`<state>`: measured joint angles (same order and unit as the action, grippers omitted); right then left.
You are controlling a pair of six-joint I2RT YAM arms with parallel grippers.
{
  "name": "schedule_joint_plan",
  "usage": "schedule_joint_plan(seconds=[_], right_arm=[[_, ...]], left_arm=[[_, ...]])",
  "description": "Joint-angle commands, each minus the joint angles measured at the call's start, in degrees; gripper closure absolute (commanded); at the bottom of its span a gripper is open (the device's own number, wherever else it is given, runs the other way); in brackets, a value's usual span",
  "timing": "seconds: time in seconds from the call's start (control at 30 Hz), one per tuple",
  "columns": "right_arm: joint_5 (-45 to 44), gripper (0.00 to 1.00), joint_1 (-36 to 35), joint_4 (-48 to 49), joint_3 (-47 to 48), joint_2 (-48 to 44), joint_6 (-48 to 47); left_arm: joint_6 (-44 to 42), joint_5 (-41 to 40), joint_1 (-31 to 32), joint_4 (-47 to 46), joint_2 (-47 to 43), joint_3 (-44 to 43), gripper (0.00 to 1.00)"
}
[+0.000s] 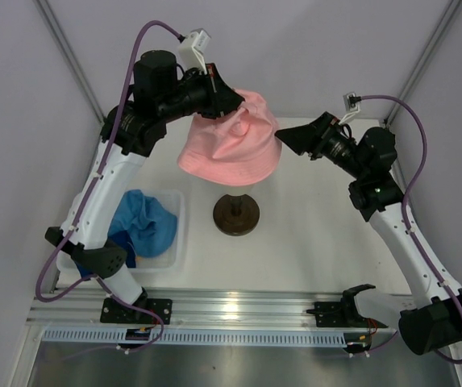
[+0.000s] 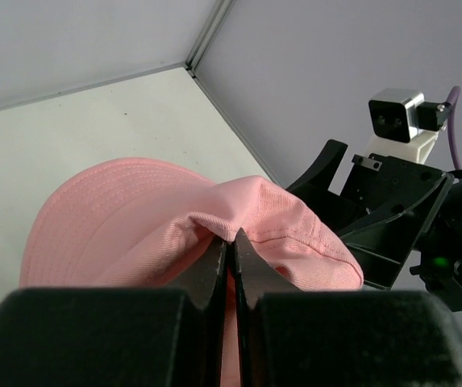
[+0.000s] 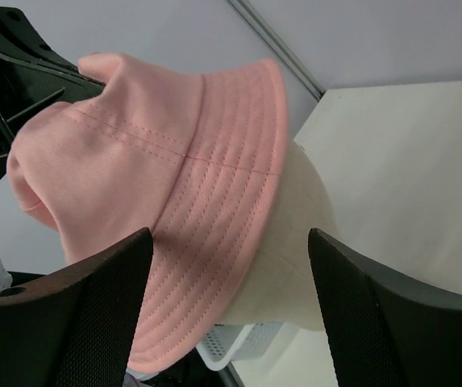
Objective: Stack the hats
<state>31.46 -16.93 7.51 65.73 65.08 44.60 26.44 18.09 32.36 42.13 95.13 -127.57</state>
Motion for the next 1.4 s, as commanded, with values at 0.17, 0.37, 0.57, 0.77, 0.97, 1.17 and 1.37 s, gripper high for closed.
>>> schedule_joint_plan(seconds=[0.17,0.37,0.57,0.77,0.97,1.17,1.37], right_arm=[[-1.06,0.23,-1.70,0.84,-2.27,-2.24,4.52],[1.05,0.31,-2.23,3.04,-3.86,-2.68,10.76],[-0.43,0.35,-2.32,9.62,-9.30,-6.53,17.27],[-1.75,0.55,-2.23,14.02,-10.98,-8.21,19.03],[-2.28,0.87,-2.58,16.13,-11.51,-8.21,19.91],[-4.48,1.00,-2.58,13.51,-12.21,-8.56,16.76],[-5.97,1.00,-2.58,12.44,-16.77,-9.62,12.97]], left_arm=[[-0.51,-0.68,0.69,-2.84,-2.93,1.27,0.94],[-0.42,-1.74,1.04,-3.63,-3.37,2.58,0.94],[-0.24,-2.00,1.39,-5.83,-4.43,5.93,0.94],[-0.42,-2.18,1.83,-5.92,-4.95,7.50,0.94],[-0.42,-2.35,1.92,-7.15,-6.27,9.70,0.93],[-1.82,-6.55,2.01,-5.13,-8.12,9.97,0.58],[-0.43,-16.58,1.83,-7.75,-18.81,18.40,0.04]])
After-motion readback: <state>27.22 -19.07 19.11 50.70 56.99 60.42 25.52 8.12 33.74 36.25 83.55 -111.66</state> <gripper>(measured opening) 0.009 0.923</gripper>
